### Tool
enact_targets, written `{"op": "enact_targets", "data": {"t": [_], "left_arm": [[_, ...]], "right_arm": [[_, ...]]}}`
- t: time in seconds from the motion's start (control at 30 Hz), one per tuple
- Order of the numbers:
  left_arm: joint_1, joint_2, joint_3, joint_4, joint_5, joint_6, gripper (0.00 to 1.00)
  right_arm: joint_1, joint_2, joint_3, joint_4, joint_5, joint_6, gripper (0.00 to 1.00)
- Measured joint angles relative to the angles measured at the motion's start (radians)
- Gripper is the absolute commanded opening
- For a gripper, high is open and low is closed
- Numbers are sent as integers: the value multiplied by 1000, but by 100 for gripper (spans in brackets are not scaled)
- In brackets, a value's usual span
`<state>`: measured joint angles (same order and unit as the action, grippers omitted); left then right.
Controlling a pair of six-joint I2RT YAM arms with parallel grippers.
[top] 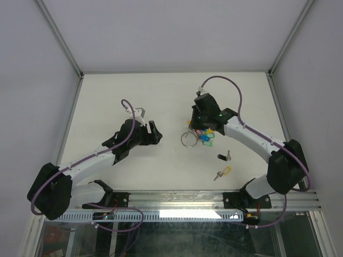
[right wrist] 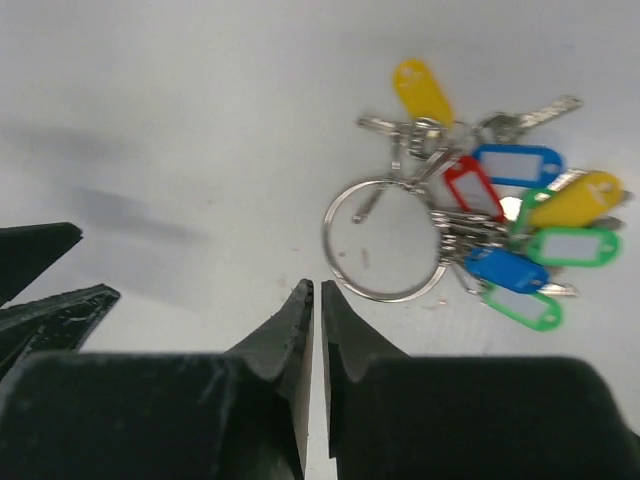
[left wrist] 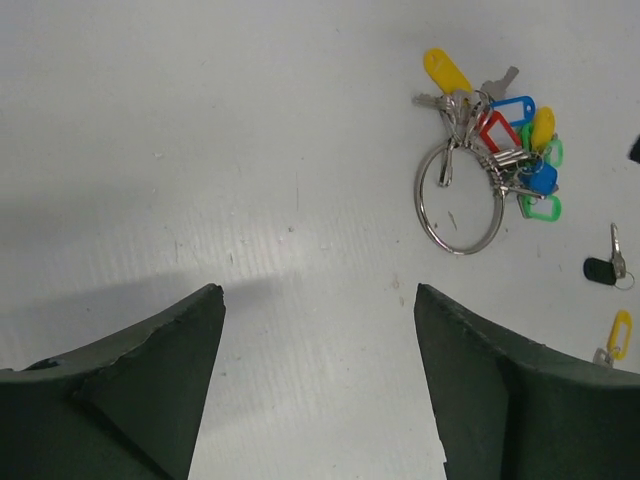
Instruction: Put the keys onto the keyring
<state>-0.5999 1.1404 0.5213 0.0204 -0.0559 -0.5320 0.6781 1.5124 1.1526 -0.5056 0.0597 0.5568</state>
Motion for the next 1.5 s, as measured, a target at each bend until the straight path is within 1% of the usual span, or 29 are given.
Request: {"op": "enact_targets", "data": {"t": [0.07,0.13,0.27,0.43,0.53,0.63,0.73,0.93,1.2,1.27,1.33,1.37,1.43,1.5], "left_arm": [[-19,52,43,-17,-23,2,69],[-57,138,117,-47,-52,4,65],[-151,330,296,-117,-121,9,60],[-255,553,504,-227,-216,11,53],[-298,653,605,-300,-259,11,47],[-327,738,702,-379,-303,9,44],[-344,778,755,-433,-337,0,43],[-349,789,768,-495,-344,-16,40],[-351,833,808,-521,-346,-34,31],[-355,837,812,-521,-347,-36,27],[-359,839,814,-520,-346,-38,20],[-362,842,816,-520,-345,-39,15],[-366,846,819,-514,-343,-44,1],[-370,848,819,-505,-341,-50,0]], "right_arm": [[-43,-54,-49,-2,19,4,19],[-101,-104,-94,-23,32,3,21],[-217,-187,-152,-64,34,-2,21],[-342,-327,-246,-83,1,-9,22],[-389,-382,-291,-90,-27,-17,22],[-424,-407,-328,-92,-59,-28,22],[-451,-423,-359,-93,-90,-37,22],[-474,-429,-375,-92,-128,-51,22],[-485,-438,-392,-90,-154,-58,22],[-486,-439,-398,-91,-156,-58,22],[-487,-439,-400,-91,-158,-59,22],[-487,-439,-400,-90,-159,-59,22],[-488,-439,-400,-90,-162,-60,22],[-489,-439,-401,-90,-166,-61,22]]}}
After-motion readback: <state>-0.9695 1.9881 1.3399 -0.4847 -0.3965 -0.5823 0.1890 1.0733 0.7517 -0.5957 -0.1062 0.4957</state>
